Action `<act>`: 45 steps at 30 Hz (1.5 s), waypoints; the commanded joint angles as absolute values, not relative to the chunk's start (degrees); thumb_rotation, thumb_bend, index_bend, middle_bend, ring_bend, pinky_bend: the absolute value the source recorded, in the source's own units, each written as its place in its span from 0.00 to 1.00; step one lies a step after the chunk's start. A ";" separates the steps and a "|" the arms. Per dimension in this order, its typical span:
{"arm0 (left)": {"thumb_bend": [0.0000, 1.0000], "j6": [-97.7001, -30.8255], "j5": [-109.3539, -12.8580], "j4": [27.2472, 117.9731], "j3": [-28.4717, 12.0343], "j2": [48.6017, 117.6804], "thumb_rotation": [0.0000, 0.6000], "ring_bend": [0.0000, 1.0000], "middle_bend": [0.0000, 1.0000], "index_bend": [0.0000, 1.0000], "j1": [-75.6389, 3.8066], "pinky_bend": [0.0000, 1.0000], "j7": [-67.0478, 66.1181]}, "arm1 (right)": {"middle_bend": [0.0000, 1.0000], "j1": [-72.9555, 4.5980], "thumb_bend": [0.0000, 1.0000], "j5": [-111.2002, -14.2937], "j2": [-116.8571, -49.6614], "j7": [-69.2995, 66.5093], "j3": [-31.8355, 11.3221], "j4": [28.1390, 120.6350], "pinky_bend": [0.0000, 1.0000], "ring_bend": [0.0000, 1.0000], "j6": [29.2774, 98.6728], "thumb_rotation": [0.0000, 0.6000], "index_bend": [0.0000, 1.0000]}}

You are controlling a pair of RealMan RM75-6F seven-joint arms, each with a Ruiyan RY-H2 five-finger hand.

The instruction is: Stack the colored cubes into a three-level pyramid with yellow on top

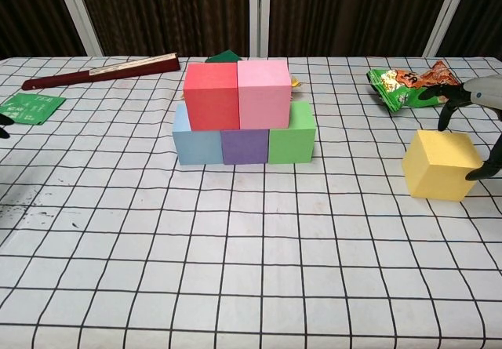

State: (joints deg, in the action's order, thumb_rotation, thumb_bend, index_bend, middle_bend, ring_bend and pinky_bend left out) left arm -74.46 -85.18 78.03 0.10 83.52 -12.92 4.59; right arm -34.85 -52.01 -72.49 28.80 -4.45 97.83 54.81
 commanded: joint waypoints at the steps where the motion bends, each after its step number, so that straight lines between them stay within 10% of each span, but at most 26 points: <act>1: 0.00 -74.45 -85.12 78.01 0.09 83.54 1.00 0.02 0.20 0.16 -12.90 0.04 4.54 | 0.32 -34.82 0.00 -52.17 -72.91 28.64 -4.28 97.48 0.00 0.00 55.16 1.00 0.00; 22: 0.00 -74.52 -85.02 77.81 0.11 83.61 1.00 0.02 0.20 0.16 -12.79 0.04 4.73 | 0.50 -35.93 0.12 -54.01 -65.17 24.34 -10.92 105.07 0.00 0.09 59.29 1.00 0.00; 33: 0.00 -75.03 -85.32 77.62 -0.05 83.78 1.00 0.02 0.20 0.16 -12.77 0.04 5.01 | 0.51 -51.82 0.12 -39.42 -57.22 30.25 -23.80 111.91 0.00 0.09 53.93 1.00 0.00; 45: 0.00 -75.87 -85.14 77.78 -0.70 83.25 1.00 0.02 0.20 0.16 -12.63 0.04 6.03 | 0.51 -70.32 0.12 -22.90 -66.99 38.09 -21.98 108.26 0.00 0.09 49.69 1.00 0.00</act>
